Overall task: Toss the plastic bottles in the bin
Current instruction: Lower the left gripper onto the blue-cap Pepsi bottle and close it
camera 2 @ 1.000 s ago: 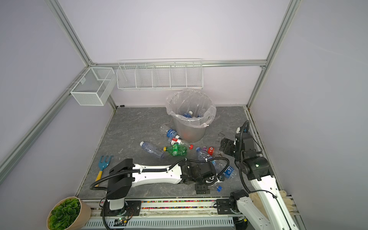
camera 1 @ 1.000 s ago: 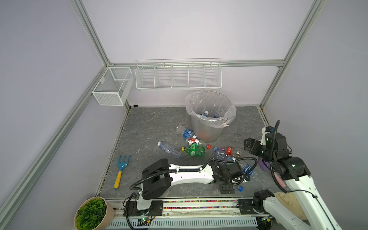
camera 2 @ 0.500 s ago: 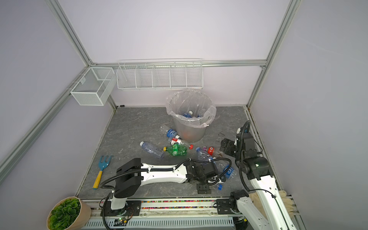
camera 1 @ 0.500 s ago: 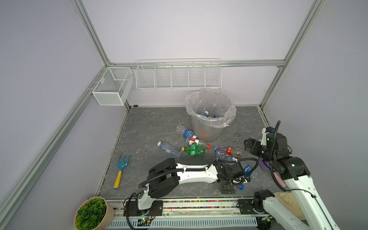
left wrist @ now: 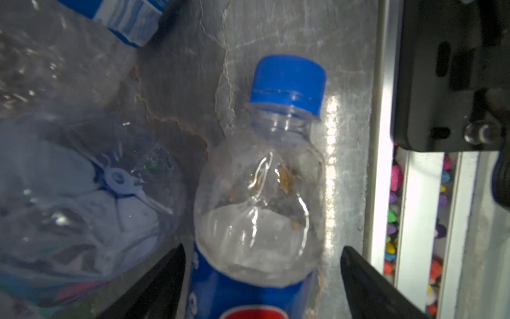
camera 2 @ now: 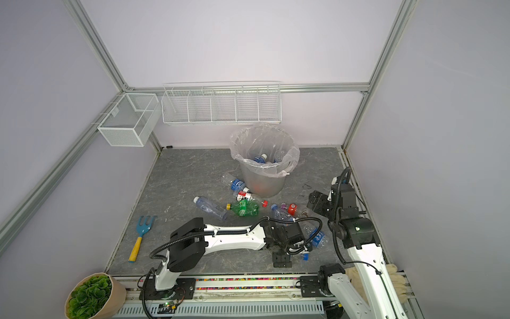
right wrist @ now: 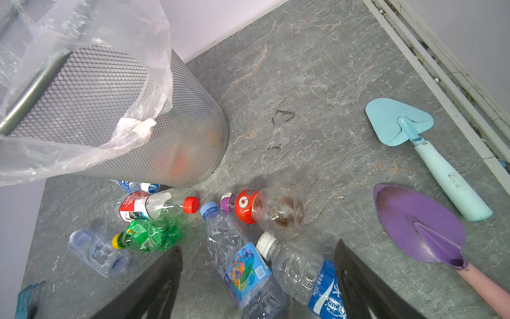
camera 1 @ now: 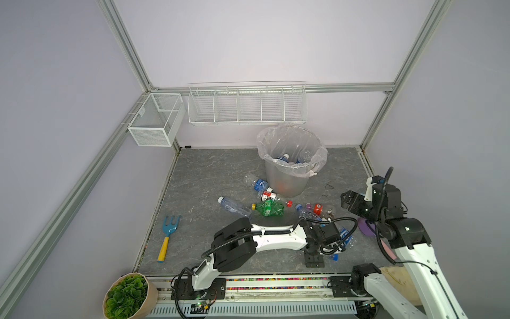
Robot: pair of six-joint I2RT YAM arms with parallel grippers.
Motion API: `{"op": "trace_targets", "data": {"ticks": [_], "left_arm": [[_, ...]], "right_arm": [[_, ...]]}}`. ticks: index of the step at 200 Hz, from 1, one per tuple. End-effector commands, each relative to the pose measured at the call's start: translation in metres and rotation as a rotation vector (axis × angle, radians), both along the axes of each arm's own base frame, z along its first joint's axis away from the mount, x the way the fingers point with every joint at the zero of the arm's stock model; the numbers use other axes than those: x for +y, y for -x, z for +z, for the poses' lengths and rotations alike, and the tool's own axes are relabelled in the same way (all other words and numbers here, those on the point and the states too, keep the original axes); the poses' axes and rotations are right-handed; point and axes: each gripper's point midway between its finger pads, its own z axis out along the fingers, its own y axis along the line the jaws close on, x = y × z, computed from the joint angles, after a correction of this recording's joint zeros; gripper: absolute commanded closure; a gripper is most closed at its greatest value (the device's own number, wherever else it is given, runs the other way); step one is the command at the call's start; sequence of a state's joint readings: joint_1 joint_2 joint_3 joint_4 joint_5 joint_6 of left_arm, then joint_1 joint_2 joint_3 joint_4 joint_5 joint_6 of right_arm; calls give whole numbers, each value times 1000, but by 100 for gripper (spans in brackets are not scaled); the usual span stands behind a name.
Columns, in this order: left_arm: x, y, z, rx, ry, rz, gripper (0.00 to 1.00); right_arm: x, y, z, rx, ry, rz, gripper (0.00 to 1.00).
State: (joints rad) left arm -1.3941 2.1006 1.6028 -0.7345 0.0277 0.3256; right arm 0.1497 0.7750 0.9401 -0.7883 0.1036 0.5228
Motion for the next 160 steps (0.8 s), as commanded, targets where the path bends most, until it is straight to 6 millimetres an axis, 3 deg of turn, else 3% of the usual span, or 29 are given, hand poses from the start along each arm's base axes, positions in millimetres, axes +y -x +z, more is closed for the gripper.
{"op": "trace_targets", "data": {"ticks": [1,18,119,160], "left_arm": [[6,1,-6,21,-21,-1,15],[8,-2,-8,12,-19,13,22],[23,-1,-2,45,-29,44,98],[26,-3,7,47,-16,65,100]], "right_arm": [[-1,0,1,-19,-2,5,12],[-3,0,3,-25,-1,-1,12],[-6,2,9,-40,-9,-15,12],[-7,1,13,-49,-14,-18,11]]}}
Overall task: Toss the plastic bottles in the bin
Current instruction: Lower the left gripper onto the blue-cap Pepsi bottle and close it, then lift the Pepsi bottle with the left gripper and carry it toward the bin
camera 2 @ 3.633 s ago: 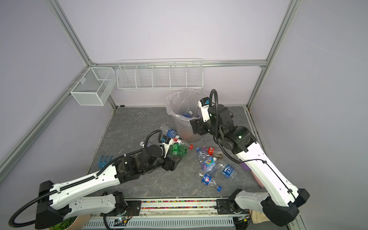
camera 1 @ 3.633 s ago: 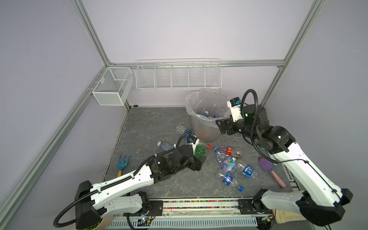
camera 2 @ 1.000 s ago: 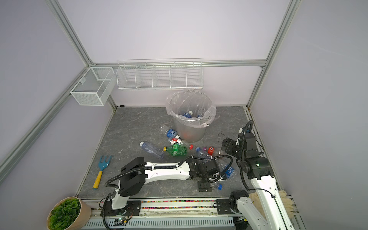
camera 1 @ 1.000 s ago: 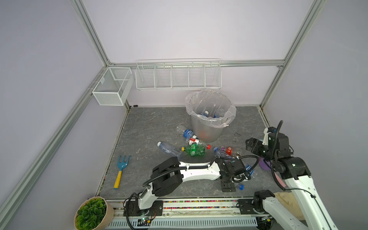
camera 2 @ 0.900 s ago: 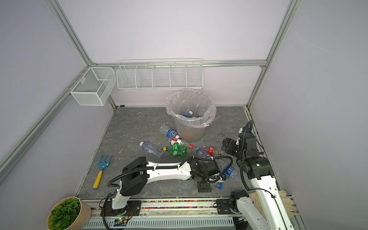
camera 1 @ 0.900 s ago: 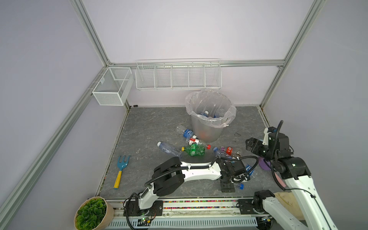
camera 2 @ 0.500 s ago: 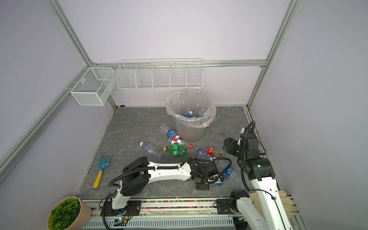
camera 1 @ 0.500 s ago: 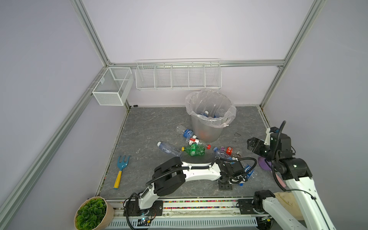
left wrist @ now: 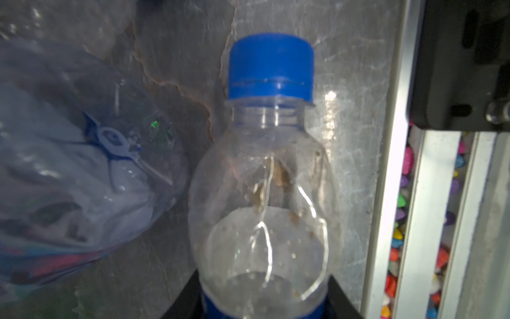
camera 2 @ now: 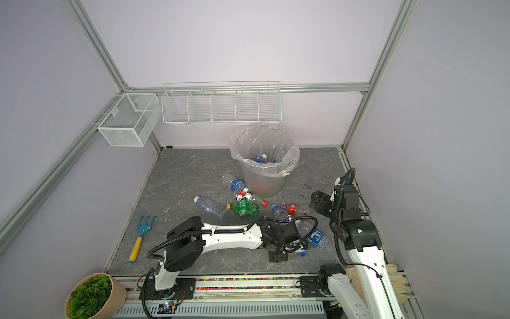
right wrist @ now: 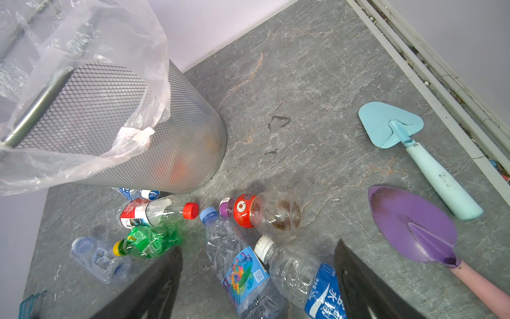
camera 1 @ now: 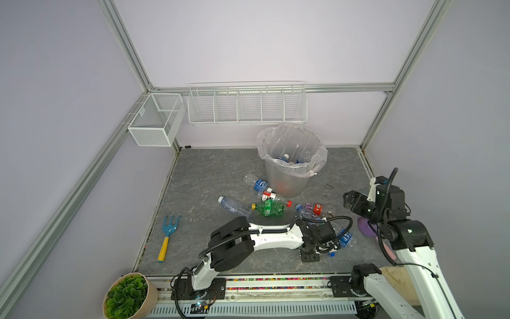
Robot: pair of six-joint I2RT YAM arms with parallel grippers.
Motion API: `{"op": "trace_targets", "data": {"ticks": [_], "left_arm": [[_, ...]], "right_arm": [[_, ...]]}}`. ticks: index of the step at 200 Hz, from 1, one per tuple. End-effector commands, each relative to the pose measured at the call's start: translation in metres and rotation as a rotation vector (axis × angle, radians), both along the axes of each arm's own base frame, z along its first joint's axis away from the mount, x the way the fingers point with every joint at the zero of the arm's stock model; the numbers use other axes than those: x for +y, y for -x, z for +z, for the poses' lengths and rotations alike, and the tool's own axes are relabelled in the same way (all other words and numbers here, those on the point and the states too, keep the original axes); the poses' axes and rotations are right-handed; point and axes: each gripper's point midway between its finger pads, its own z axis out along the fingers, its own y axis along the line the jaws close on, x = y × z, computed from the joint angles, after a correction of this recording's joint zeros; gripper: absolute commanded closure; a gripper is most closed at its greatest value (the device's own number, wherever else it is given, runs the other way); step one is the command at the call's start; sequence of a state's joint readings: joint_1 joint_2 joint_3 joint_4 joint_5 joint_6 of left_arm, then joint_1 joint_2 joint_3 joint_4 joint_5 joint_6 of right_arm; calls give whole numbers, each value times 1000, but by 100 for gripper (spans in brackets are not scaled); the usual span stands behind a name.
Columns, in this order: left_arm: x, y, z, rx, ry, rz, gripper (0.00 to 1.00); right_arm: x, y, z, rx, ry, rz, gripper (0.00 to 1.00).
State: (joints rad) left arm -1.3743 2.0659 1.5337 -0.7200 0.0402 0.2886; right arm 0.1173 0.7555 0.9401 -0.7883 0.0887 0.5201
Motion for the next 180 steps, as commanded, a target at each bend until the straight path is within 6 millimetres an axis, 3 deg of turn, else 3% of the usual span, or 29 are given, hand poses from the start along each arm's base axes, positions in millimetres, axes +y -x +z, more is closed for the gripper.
{"op": "trace_targets", "data": {"ticks": [1,47,109,145,180], "left_arm": [[10,1,13,19,3,16,100],[5,-9,39,21,94,63,100],[2,-31,91,16,260,158,100],[5,-49,136,26,413,221,100],[17,-77,198,-21,617,331,100]], "right_arm": [[-1,-1,8,-30,-4,1,11],[-3,0,11,-37,2,-6,12],[-5,3,10,-39,3,-17,11],[-6,4,9,-41,3,-21,11],[-5,4,8,-41,-3,-18,12]]}}
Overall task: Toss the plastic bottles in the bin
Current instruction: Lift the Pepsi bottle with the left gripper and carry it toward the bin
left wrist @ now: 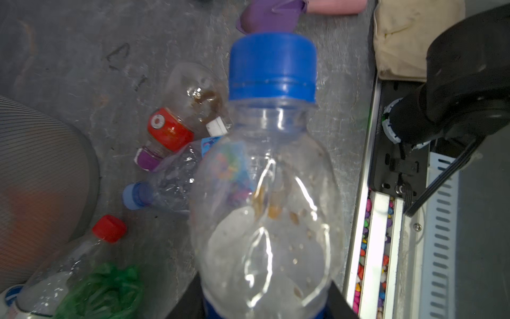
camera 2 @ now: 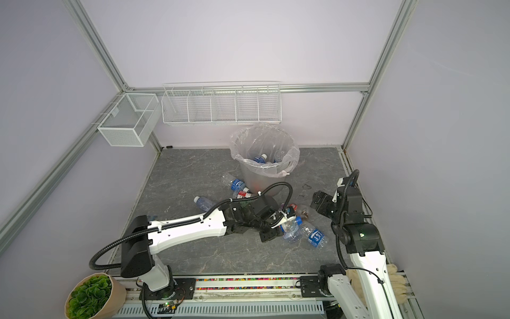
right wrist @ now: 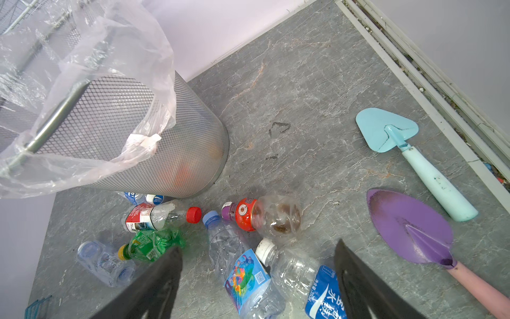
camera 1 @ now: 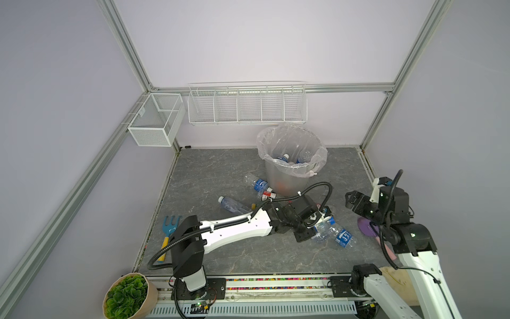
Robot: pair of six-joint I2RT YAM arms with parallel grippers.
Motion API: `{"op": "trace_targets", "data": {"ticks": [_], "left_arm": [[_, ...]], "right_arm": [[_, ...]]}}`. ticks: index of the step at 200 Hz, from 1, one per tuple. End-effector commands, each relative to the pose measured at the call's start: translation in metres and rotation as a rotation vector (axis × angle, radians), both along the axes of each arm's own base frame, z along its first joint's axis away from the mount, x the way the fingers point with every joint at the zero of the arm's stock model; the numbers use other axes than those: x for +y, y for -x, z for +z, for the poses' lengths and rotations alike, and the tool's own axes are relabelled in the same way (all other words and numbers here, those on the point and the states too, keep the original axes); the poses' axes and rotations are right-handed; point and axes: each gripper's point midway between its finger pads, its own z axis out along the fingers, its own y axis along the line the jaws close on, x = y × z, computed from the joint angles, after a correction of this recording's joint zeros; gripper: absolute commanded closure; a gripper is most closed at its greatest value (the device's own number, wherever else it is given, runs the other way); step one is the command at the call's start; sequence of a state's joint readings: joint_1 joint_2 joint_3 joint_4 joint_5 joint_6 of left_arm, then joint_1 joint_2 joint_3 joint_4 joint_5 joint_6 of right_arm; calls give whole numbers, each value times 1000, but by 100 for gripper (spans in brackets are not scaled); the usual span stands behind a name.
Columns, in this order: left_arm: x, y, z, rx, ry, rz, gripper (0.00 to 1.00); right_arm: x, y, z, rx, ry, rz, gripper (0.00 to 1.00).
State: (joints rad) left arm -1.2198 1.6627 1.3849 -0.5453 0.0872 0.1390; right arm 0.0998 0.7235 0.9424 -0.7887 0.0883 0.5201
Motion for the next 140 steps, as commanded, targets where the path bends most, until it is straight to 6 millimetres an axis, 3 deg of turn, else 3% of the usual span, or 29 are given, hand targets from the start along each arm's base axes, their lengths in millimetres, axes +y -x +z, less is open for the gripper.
{"op": "trace_targets", "data": {"ticks": [1,32,76,110,140], "left_arm": [[1,-17,51,-30,182,83,100],[30,-47,116,-76,420,215,100],[108,-97,183,-68,782,493,100],[156,-114,200,-56,947,614,100],[163,-112,208,-82,976,579,100]], "right_arm": [[-1,1,-1,-6,1,-1,12],[0,1,-2,-4,-2,3,12],[1,1,-4,-1,-11,8,11],[3,1,-4,-1,-20,14,12],[5,1,-4,-1,-29,17,12]]}}
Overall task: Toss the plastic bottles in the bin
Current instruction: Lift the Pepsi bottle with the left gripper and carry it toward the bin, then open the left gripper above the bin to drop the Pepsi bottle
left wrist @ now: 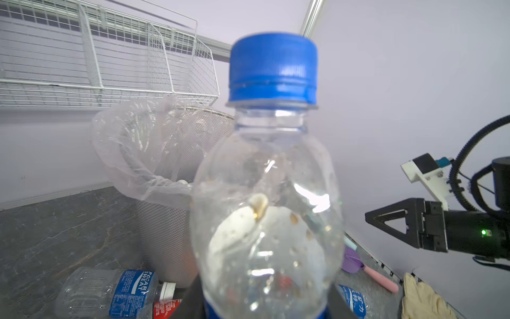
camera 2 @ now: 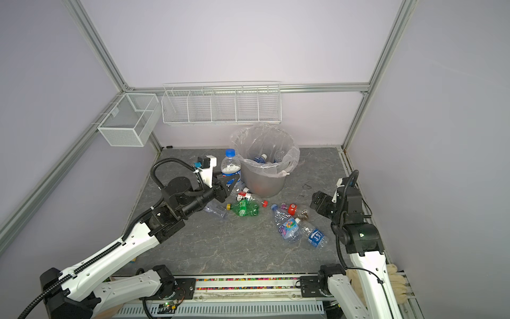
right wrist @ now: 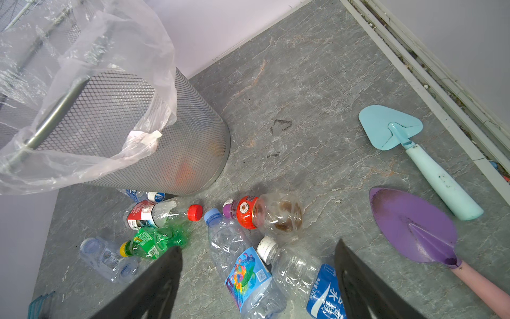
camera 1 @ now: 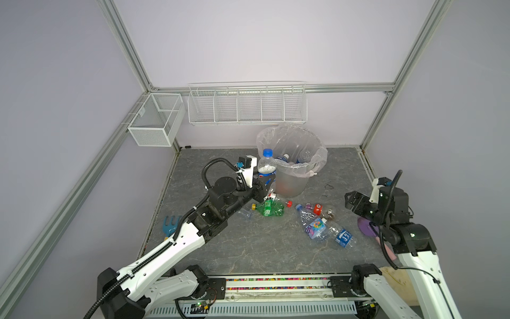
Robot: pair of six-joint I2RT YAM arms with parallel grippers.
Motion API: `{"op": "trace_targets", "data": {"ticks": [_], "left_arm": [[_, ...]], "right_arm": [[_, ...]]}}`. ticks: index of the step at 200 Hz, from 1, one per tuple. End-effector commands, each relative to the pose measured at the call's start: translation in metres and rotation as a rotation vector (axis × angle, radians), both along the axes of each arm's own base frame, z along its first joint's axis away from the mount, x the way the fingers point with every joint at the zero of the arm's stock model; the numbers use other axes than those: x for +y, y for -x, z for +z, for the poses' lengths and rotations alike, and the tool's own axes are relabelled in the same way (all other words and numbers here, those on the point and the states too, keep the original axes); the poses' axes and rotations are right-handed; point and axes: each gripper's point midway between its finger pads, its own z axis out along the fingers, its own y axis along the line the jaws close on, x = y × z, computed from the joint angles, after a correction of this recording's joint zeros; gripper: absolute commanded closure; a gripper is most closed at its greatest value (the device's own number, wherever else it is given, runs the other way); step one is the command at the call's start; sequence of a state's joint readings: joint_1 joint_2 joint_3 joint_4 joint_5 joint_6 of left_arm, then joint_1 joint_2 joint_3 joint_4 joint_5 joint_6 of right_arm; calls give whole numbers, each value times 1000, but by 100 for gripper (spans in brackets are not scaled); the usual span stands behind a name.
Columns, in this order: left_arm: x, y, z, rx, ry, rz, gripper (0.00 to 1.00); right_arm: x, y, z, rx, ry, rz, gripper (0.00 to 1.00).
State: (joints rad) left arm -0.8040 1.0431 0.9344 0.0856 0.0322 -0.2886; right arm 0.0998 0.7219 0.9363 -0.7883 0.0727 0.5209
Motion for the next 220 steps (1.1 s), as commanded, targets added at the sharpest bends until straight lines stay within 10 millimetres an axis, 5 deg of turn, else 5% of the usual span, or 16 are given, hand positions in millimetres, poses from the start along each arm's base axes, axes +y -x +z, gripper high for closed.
{"op": "trace_targets", "data": {"ticks": [1,42,112,176,220], "left_arm": [[3,5,26,-48,108,-35,100],[3,-1,37,-60,124,-37,100],[7,-18,86,-156,155,33,100],[-23,-59,107,-173,121,43,100],[-61,-98,102,-120,114,-20,100]], "right_arm": [[2,0,-2,-6,-19,5,11],[2,0,-1,-9,-21,7,12],[4,-2,-1,-7,-27,15,11],[8,-3,-3,-1,-43,29,11],[10,-4,-2,-1,-46,38,11]]}}
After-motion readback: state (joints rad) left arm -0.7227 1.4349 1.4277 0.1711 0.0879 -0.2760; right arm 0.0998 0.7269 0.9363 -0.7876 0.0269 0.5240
